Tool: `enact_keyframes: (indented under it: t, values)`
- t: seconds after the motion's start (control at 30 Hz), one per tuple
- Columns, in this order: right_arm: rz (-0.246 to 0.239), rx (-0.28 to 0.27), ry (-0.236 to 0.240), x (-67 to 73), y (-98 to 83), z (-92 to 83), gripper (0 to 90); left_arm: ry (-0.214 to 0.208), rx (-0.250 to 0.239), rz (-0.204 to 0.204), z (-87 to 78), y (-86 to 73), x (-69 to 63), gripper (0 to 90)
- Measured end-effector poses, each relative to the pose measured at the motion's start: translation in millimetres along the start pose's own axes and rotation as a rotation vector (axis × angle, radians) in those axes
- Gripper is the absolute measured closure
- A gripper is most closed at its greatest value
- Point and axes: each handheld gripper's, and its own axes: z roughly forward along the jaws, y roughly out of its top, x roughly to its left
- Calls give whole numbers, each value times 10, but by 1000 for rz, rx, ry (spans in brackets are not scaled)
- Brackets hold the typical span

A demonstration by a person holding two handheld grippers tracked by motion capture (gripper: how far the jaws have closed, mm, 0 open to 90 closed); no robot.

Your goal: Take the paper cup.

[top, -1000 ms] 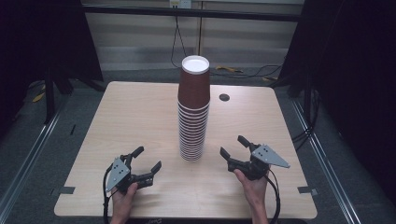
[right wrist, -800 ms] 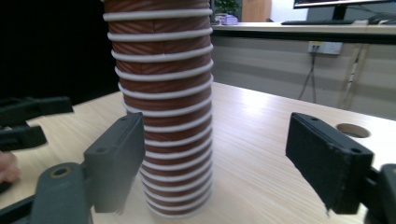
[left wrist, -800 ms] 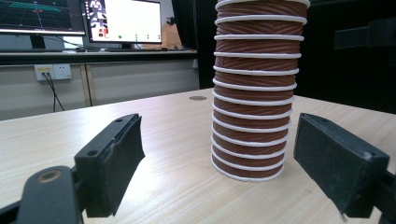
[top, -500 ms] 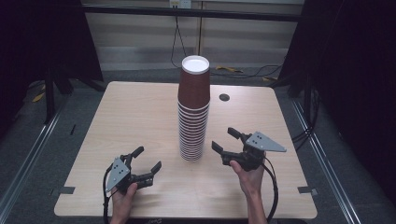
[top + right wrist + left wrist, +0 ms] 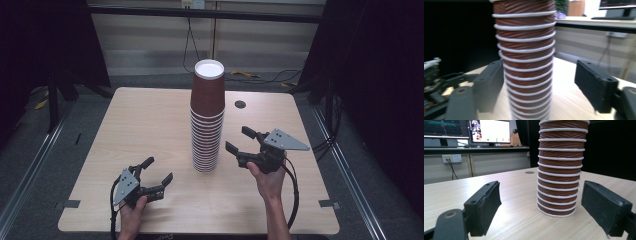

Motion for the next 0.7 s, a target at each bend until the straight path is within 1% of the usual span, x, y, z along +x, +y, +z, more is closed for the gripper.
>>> enact_keyframes:
  t: [0.03, 0.17, 0.23, 0.27, 0.3, 0.43, 0.5, 0.67, 0.7]
  values:
    - [-6, 1, -17, -1, 19, 5, 201, -1, 2, -1, 0, 1, 1, 157]
    - [-3, -21, 5, -28, 114, 14, 215, -1, 0, 0, 0, 0, 0, 157]
    - [-2, -25, 21, -47, 153, 20, 220, -1, 0, 0, 0, 0, 0, 157]
    - [-2, -25, 21, -47, 153, 20, 220, -1, 0, 0, 0, 0, 0, 157]
    - [-7, -31, 36, -57, 216, 24, 224, -1, 0, 0, 0, 0, 0, 157]
    - [-16, -54, 64, -55, 334, 27, 228, -1, 0, 0, -1, 0, 0, 157]
    - [-28, -63, 64, -56, 398, 36, 228, -3, 1, 1, -1, 0, 1, 157]
    - [-44, -55, 92, -52, 558, 73, 231, -4, 0, 1, -2, 0, 1, 156]
    - [-50, -51, 91, -46, 591, 81, 230, -4, 0, 1, -1, 0, 1, 156]
